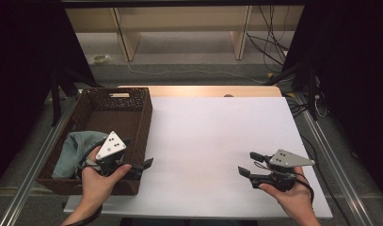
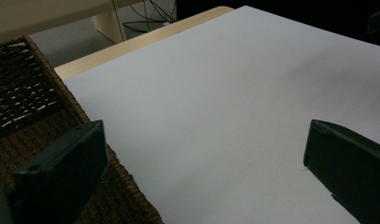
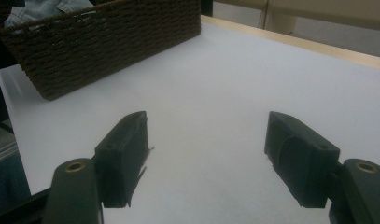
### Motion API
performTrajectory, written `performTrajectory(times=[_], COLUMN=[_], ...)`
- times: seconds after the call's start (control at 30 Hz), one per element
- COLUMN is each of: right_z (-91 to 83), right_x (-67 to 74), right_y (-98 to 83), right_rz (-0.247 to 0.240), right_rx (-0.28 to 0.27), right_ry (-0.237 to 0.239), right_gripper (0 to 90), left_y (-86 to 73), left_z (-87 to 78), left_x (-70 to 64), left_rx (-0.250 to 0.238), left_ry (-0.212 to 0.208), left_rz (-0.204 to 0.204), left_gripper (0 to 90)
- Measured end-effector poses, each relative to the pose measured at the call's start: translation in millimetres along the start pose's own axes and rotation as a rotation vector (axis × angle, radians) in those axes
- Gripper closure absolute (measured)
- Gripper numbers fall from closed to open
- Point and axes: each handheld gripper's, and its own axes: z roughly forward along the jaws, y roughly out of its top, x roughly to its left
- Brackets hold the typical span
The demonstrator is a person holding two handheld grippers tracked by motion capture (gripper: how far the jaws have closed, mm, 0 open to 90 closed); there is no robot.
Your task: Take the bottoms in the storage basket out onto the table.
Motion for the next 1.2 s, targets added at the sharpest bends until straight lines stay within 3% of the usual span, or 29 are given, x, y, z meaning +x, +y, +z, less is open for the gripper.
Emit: performTrajectory(times=[0.2, 0.43, 0.53, 0.77, 0.9, 0.97, 1.13, 1.2], right_z=[-0.6, -0.3, -0.1, -0.1, 0.5, 0.5, 0.6, 0.8], right_x=[1.2, 1.5, 1.2, 1.2, 0.9, 0.9, 0.8, 0.9], right_y=[0.2, 0.2, 0.2, 0.2, 0.1, 0.1, -0.1, -0.1], right_rz=[-0.010, -0.010, -0.007, -0.009, -0.005, -0.006, -0.005, -0.003], right_rx=[0.002, 0.008, 0.005, 0.008, 0.008, 0.009, 0.006, 0.008], right_ry=[-0.002, 0.001, 0.000, -0.002, -0.003, -0.002, 0.001, 0.001], right_gripper=[31.1, 31.0, 31.1, 31.1, 31.1, 31.1, 31.1, 31.1], left_y=[1.5, 6.4, 5.6, 5.0, 2.8, 2.3, -2.9, -5.4], left_z=[-4.4, -12.6, -17.0, -30.6, -38.0, -39.1, -46.6, -50.4], left_x=[4.0, 19.2, 28.4, 54.5, 74.0, 76.7, 97.8, 105.3], left_rx=[-0.004, 0.008, 0.011, 0.006, 0.038, 0.047, 0.087, 0.070], left_ry=[0.014, 0.046, 0.083, 0.155, 0.210, 0.220, 0.295, 0.323], left_rz=[0.008, 0.005, 0.010, -0.029, -0.070, -0.070, -0.090, -0.107], left_gripper=[0.0, 0.0, 0.0, 0.0, 0.0, 0.0, 0.0, 0.0])
